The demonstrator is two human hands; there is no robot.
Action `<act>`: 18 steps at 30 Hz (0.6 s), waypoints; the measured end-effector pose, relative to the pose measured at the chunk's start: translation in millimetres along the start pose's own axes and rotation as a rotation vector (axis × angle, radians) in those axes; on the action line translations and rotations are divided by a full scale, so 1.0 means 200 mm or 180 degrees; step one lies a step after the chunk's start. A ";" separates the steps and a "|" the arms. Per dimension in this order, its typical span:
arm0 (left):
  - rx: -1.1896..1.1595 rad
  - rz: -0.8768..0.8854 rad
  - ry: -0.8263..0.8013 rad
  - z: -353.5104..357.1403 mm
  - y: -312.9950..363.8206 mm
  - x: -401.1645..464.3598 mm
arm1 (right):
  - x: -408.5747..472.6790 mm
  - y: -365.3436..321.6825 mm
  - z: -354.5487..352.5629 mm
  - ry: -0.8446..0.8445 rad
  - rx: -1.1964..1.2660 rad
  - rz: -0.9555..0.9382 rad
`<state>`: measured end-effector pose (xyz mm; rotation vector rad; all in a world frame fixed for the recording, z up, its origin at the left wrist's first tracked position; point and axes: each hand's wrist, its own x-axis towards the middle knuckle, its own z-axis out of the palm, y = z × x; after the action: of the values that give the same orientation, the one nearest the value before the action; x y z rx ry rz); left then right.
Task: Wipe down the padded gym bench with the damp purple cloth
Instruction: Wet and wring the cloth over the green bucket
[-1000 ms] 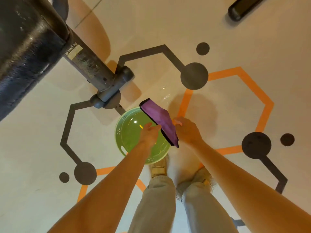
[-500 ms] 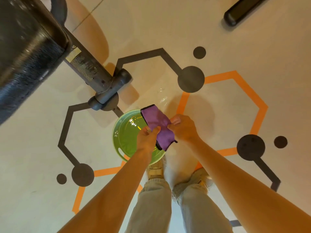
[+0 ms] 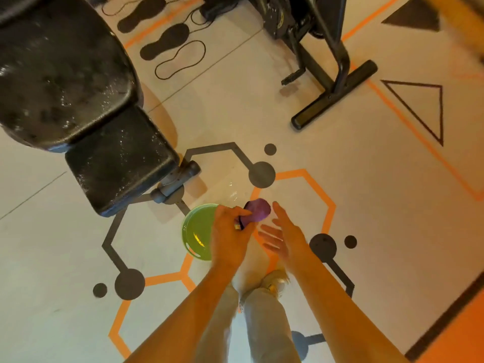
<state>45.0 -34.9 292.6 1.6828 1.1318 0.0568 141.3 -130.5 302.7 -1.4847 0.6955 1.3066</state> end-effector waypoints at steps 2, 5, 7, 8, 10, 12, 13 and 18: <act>0.0086 0.0171 -0.0095 -0.05 0.17 -0.12 | -0.20 -0.04 0.03 -0.0252 0.0243 0.0005; 0.0357 0.0429 -0.0372 -0.08 0.34 -0.28 | -0.37 -0.07 0.07 -0.0088 0.0472 -0.0439; 0.0253 0.0589 -0.0731 -0.12 0.43 -0.37 | -0.47 -0.12 0.06 0.0362 0.0294 -0.0713; 0.0217 0.0633 -0.0914 -0.15 0.46 -0.40 | -0.52 -0.16 0.05 0.0547 0.0076 -0.0802; 0.0170 0.0521 -0.1242 -0.21 0.48 -0.44 | -0.59 -0.23 -0.02 0.0804 -0.0370 -0.0847; 0.0234 0.0273 -0.1343 -0.30 0.46 -0.46 | -0.63 -0.28 -0.12 0.0980 -0.0728 -0.0841; 0.0265 0.0188 -0.1316 -0.34 0.44 -0.46 | -0.65 -0.30 -0.18 0.1006 -0.0881 -0.0854; 0.0577 -0.0674 -0.1028 -0.54 0.27 -0.44 | -0.70 -0.36 -0.49 0.1204 -0.1421 -0.0712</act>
<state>-26.4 -18.0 421.8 1.6461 1.0845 -0.4480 206.7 -222.9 450.2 -2.1424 0.4680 1.0584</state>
